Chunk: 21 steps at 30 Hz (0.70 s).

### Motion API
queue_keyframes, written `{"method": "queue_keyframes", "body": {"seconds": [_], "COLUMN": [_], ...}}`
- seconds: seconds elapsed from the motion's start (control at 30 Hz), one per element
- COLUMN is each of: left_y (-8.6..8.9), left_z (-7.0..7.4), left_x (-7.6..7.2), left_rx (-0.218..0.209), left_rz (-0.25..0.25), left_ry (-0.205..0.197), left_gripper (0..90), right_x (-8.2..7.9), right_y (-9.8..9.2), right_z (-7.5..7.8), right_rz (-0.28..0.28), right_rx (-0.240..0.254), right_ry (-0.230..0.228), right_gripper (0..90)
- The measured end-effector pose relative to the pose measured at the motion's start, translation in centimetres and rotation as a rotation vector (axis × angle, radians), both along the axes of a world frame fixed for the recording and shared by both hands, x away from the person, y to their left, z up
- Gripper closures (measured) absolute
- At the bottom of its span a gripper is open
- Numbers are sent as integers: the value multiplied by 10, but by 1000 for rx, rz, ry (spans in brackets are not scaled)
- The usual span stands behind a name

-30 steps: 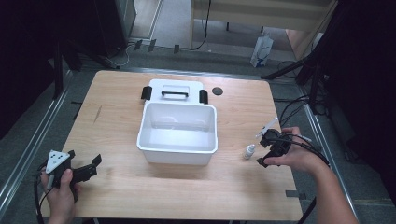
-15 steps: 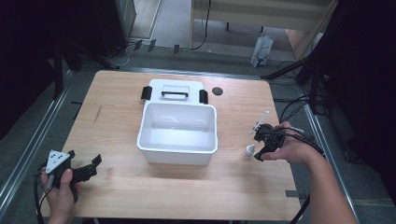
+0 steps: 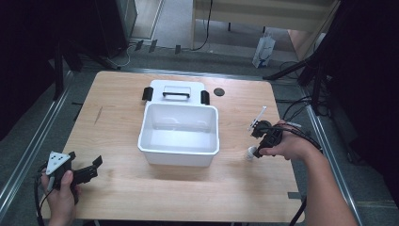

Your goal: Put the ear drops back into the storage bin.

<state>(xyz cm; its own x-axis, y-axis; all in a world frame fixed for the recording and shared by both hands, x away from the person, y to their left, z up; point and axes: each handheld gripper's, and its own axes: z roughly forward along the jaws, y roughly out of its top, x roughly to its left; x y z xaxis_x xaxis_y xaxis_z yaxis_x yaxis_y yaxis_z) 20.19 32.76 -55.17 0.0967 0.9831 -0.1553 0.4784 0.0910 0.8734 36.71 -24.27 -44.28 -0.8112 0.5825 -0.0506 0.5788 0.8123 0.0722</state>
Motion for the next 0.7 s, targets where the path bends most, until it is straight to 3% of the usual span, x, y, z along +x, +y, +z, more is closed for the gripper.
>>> {"method": "queue_keyframes", "body": {"seconds": [0.53, 0.7], "left_y": [0, 0], "left_z": [0, 0], "left_x": [0, 0], "left_rx": [-1, 0], "left_rz": [-1, -1], "left_ry": [0, 0], "left_gripper": [3, 3], "right_x": [8, 10], "right_y": [11, 14], "right_z": [-6, -7], "right_rz": [2, 9], "right_rx": [2, 4], "right_ry": [58, 50], "right_gripper": [638, 681]}}
